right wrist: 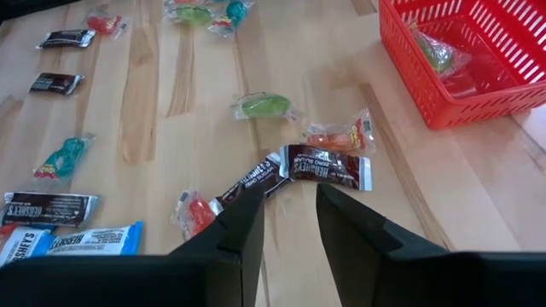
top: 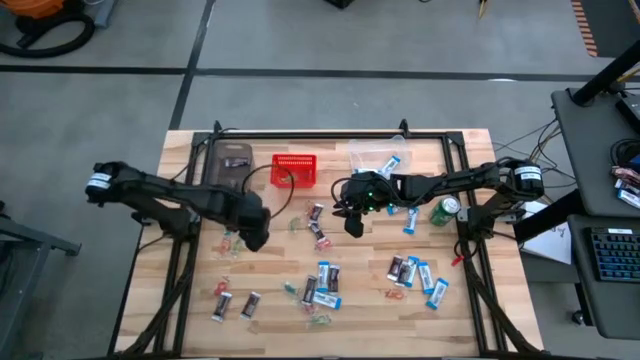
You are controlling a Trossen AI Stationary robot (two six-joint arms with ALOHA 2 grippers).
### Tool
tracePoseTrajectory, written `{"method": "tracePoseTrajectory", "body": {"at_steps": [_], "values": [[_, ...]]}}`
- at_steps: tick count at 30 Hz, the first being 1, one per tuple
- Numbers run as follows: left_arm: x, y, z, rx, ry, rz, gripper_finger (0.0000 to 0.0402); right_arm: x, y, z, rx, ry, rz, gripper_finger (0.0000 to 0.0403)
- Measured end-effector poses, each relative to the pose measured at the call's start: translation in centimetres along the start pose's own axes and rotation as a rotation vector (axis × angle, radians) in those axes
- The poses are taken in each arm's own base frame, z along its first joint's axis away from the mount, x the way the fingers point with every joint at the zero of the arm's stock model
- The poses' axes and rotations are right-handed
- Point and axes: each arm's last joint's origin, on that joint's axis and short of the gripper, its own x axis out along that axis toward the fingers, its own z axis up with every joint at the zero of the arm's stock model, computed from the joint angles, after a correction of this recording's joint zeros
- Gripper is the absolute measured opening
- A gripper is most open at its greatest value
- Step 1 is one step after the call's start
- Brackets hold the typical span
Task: Sort candy
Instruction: Put the green gummy into the red bin
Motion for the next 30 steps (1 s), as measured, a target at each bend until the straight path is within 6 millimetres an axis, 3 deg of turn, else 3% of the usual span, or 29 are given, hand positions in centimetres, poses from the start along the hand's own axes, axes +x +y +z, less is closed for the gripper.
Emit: {"method": "tracePoseTrajectory", "body": {"at_steps": [10, 17, 21, 30], "values": [[3.7, -1.5, -3.5, -0.081, 0.106, 0.092, 0.0191, 0.0, 0.0, 0.0, -0.002, 0.000, 0.000, 0.0105], [7.1, -1.3, -4.6, -0.105, 0.155, 0.197, 0.0185, 0.0, 0.0, -0.1, -0.002, 0.007, 0.000, 0.0105], [8.5, -1.6, -4.7, -0.109, 0.145, 0.161, 0.0179, 0.0, 0.0, -0.2, 0.000, 0.023, -0.003, 0.0106], [9.6, -1.3, -5.0, -0.123, 0.136, 0.139, 0.0153, 0.0, 0.0, -0.2, 0.000, 0.024, -0.003, 0.0109]]}}
